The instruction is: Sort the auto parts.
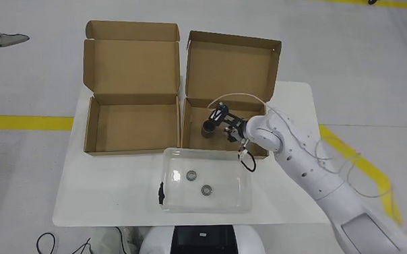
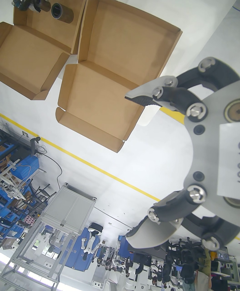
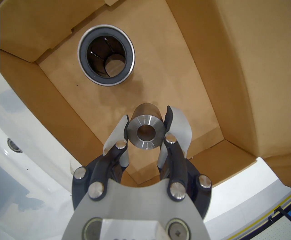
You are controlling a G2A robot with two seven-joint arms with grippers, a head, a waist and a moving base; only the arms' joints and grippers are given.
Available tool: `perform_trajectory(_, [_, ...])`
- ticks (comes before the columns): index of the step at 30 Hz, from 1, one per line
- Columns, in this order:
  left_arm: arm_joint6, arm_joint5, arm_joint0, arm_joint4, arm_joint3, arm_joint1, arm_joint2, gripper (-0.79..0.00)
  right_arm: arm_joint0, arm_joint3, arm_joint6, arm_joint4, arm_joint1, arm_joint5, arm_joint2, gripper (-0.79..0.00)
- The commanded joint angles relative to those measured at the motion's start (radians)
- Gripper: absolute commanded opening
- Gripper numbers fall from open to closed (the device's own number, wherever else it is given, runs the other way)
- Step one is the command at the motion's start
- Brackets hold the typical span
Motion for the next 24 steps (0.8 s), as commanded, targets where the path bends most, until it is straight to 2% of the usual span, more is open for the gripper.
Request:
perform_trajectory(1, [0.000,0.000,0.000,0.000,0.000,0.000,0.000,0.000,0.013,0.029,-0.008,0.004,-0.008,0.002,-0.015,-0.785])
perform_trajectory(4, [0.000,0.000,0.000,0.000,0.000,0.000,0.000,0.000,0.028,0.065,-0.015,0.007,-0.020,0.007,-0.035,-0.785])
perform_trajectory(5, [0.000,0.000,0.000,0.000,0.000,0.000,0.000,0.000,0.032,0.074,-0.018,0.007,-0.023,0.009,-0.039,-0.730])
perform_trajectory(7, [0.000,0.000,0.000,0.000,0.000,0.000,0.000,0.000,0.040,0.090,-0.022,0.007,-0.028,0.012,-0.046,-0.542])
perform_trajectory(8, [0.000,0.000,0.000,0.000,0.000,0.000,0.000,0.000,0.043,0.096,-0.024,0.009,-0.031,0.012,-0.048,-0.496])
perform_trajectory(12, [0.000,0.000,0.000,0.000,0.000,0.000,0.000,0.000,0.053,0.110,-0.026,0.006,-0.038,0.015,-0.053,-0.397])
perform_trajectory(14, [0.000,0.000,0.000,0.000,0.000,0.000,0.000,0.000,0.056,0.112,-0.028,0.006,-0.040,0.014,-0.053,-0.311])
perform_trajectory(19, [0.000,0.000,0.000,0.000,0.000,0.000,0.000,0.000,0.055,0.095,-0.024,0.008,-0.040,0.006,-0.044,-0.209])
perform_trajectory(24, [0.000,0.000,0.000,0.000,0.000,0.000,0.000,0.000,0.029,-0.003,-0.002,-0.015,-0.028,0.003,-0.017,-0.175])
